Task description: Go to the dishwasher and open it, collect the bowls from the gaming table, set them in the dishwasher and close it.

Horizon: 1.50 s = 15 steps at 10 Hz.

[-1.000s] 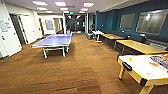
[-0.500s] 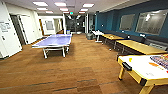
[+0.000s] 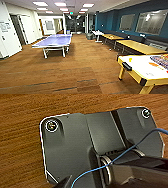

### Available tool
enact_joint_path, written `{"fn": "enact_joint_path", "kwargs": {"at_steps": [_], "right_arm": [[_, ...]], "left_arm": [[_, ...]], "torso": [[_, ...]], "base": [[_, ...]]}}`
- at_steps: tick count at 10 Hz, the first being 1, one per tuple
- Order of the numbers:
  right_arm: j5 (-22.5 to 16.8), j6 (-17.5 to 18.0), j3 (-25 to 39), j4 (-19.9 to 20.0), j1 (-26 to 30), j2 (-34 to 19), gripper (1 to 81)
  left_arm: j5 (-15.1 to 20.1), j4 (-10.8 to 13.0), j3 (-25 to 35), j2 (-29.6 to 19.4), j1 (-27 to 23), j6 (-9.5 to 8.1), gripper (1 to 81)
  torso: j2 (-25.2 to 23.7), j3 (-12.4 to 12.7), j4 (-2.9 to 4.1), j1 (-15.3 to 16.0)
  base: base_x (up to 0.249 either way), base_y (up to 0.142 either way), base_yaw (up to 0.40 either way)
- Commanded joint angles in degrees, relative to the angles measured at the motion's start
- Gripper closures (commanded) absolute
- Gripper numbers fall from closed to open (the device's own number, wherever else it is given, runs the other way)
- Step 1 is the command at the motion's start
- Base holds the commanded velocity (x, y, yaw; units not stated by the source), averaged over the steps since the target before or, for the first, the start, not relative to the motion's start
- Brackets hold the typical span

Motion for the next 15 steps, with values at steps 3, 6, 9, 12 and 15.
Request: {"fn": "enact_joint_path", "kwargs": {"at_steps": [3, 6, 9, 12, 15], "right_arm": [[-3.2, -0.1, 0.0, 0.4, 3.1, 0.2, 1.0], [-3.2, -0.2, 0.1, 0.3, 3.0, 0.3, 1.0], [-3.3, -0.2, 0.2, 0.3, 3.0, 0.4, 1.0], [-3.2, -0.1, 0.2, 0.4, 2.5, 0.7, 1.0], [-3.2, -0.1, -0.1, 0.3, 2.6, 0.6, 1.0]], "left_arm": [[2.9, 0.4, 0.1, 0.2, -3.0, 0.33, 1.0], [2.9, 0.4, 0.1, 0.2, -3.0, 0.59, 1.0], [2.9, 0.5, 0.0, 0.6, -3.0, 0.68, 1.0], [2.9, 0.4, 0.0, 0.5, -3.0, 0.68, 1.0], [2.8, 0.5, 0.0, 0.6, -3.0, 0.76, 1.0]], "torso": [[0.0, 0.0, 0.0, 0.0], [0.0, 0.0, 0.0, 0.0], [0.0, 0.0, 0.0, 0.0], [0.0, 0.0, 0.0, 0.0], [0.0, 0.0, 0.0, 0.0]], "base": [[0.0, 0.0, -0.18], [0.0, 0.0, -0.342], [0.0, 0.0, -0.359], [0.0, 0.0, -0.366], [0.0, 0.0, -0.379]]}}
